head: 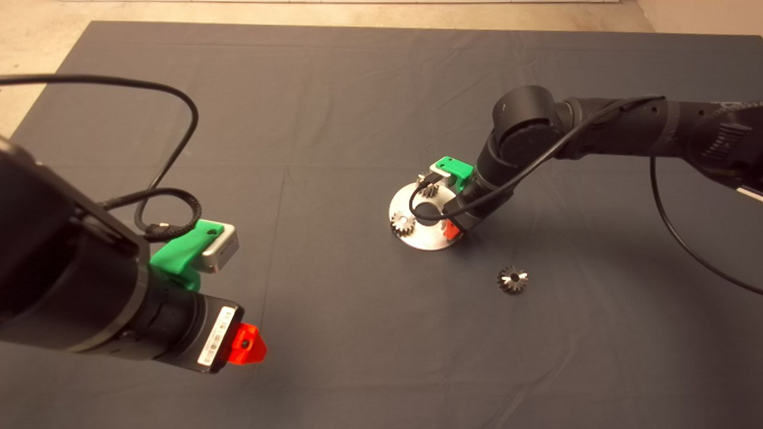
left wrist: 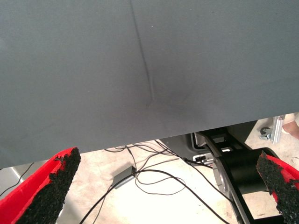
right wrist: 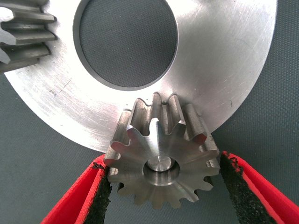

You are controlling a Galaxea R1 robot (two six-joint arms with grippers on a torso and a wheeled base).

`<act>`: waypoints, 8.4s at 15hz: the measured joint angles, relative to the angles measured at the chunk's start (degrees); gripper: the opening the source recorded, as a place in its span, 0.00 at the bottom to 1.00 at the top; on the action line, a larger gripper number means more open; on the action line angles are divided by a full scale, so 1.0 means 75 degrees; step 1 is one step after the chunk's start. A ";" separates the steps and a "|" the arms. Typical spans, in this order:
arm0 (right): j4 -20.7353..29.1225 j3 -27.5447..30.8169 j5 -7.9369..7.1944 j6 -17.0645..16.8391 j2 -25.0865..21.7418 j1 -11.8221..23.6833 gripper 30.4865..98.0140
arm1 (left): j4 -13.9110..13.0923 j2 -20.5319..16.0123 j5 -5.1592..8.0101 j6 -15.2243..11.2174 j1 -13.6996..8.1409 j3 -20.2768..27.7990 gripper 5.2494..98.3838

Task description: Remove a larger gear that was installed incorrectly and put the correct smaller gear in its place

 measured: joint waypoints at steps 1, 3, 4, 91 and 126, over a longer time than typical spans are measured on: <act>0.0000 0.0000 0.0000 0.0000 0.0005 -0.0008 0.44 | 0.0000 -0.0001 0.0000 0.0000 0.0000 0.0000 0.99; -0.0003 0.0000 -0.0017 0.0000 0.0020 -0.0007 0.44 | 0.0000 -0.0002 0.0000 0.0000 0.0000 0.0000 0.99; -0.0003 0.0000 -0.0017 -0.0003 0.0023 -0.0007 0.44 | 0.0000 -0.0001 0.0000 0.0000 0.0000 0.0000 0.99; -0.0668 0.1596 -0.0006 -0.0045 -0.2476 -0.0132 0.30 | -0.0107 0.0000 0.0000 -0.0151 0.0000 0.0002 0.99; 0.1117 0.3664 -0.0117 0.0366 -0.3407 0.1547 0.70 | -0.0119 0.0000 0.0000 -0.0317 0.0000 0.0002 0.99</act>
